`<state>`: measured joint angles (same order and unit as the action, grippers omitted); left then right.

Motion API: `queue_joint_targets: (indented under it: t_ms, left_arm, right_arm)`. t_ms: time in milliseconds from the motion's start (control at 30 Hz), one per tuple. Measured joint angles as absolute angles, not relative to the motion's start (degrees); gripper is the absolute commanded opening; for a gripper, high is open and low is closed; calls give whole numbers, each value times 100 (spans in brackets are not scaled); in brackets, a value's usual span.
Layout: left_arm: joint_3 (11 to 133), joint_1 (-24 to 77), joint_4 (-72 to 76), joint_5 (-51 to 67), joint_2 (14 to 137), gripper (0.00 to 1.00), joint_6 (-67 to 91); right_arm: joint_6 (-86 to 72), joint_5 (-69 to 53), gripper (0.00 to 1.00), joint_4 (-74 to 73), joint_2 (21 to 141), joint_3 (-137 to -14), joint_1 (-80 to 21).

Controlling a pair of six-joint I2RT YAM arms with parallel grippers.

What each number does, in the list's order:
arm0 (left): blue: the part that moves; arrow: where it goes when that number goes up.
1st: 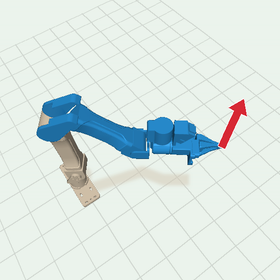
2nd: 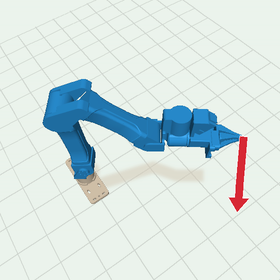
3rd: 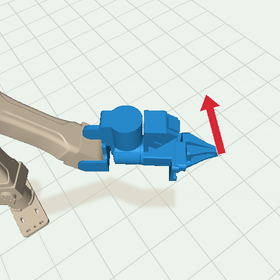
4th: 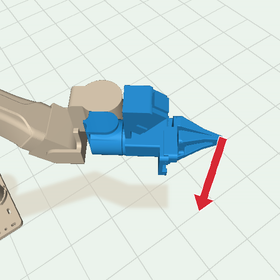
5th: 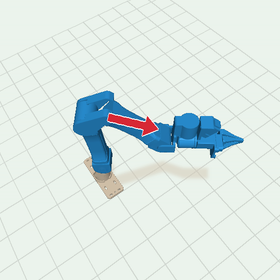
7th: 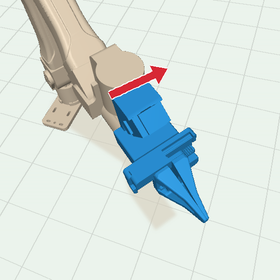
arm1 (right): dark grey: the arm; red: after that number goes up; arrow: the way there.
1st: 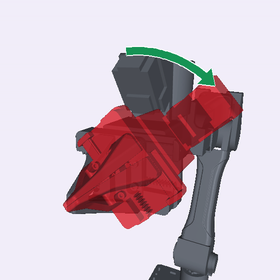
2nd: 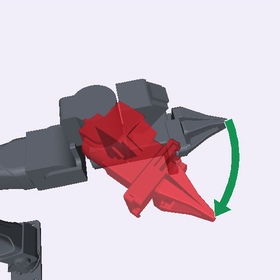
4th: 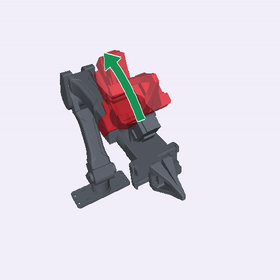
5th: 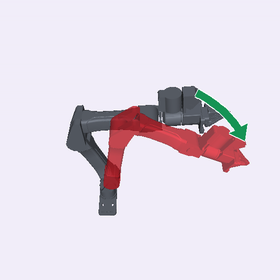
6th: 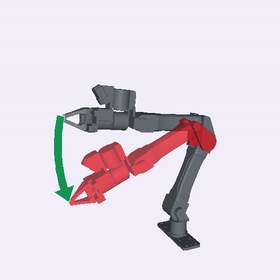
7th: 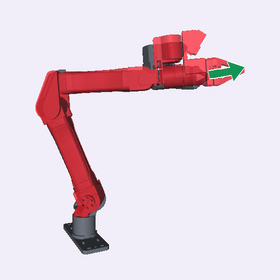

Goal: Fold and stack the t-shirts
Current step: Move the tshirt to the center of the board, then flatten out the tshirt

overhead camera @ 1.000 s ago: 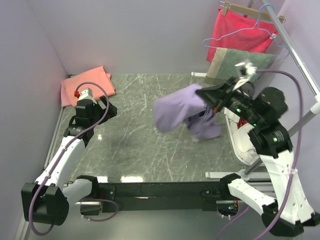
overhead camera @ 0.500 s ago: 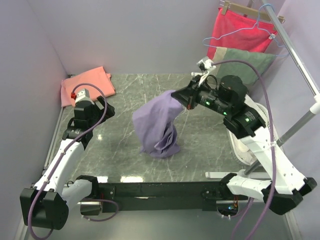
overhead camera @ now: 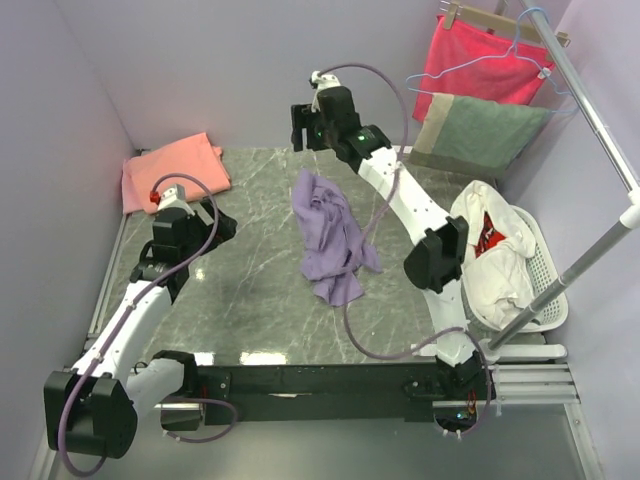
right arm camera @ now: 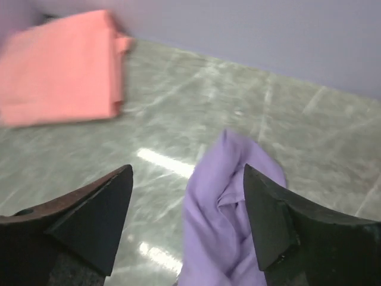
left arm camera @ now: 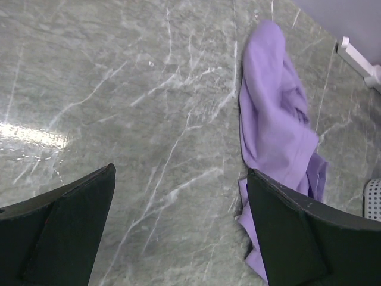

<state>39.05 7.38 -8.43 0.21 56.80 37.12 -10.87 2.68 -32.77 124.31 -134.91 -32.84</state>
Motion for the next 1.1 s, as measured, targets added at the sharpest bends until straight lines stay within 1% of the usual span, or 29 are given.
queue_joint_targets:
  t_ms: [33, 100, 167, 200, 267, 300, 433, 567, 667, 833, 967, 1100]
  left_arm:
    - [3879, 738, -790, 60, 5708, 97, 3708]
    - [3857, 738, -731, 121, 5813, 97, 3675]
    - [3848, 738, -637, 167, 5922, 97, 3640]
    - [3841, 738, -582, 183, 5999, 97, 3614]
    - [3800, 738, -419, 244, 6149, 97, 3588]
    - [3776, 738, -325, 298, 6257, 97, 3575]
    - [3763, 738, 23, 484, 6775, 97, 3562]
    - [3887, 744, 353, 792, 7535, 97, 3583]
    - [4348, 755, 534, 1125, 8298, 97, 3653]
    - [5623, 862, 659, 1531, 9467, 97, 3715]
    - [6584, 1085, 556, 1562, 10064, 97, 3701]
    - [7096, 1356, 473, 1559, 10444, 97, 3682]
  right_arm:
    - [-1142, 447, 85, -3350, 12632, -13625, -3251]
    - [-1306, 799, 85, -3433, 12508, -12982, -3166]
    - [-1516, 1022, 83, -2943, 11657, -11146, -3089]
    - [-1671, 1037, 79, -2823, 11126, -10132, -3044]
    - [-2016, 1044, 74, -2569, 10060, -8490, -2985]
    - [-2222, 1015, 73, -2543, 9518, -7832, -2974]
    - [-2989, 751, 71, -1804, 7776, -6104, -3052]
    - [-3795, 331, 65, -976, 6626, -4829, -3114]
    - [-4355, 78, 65, -572, 6383, -4226, -3127]
    - [-5214, -189, 63, 200, 6460, -3382, -3249]
    - [-5675, -301, 63, 703, 7002, -3177, -3435]
    - [-5957, -325, 63, 1103, 7679, -3199, -3645]
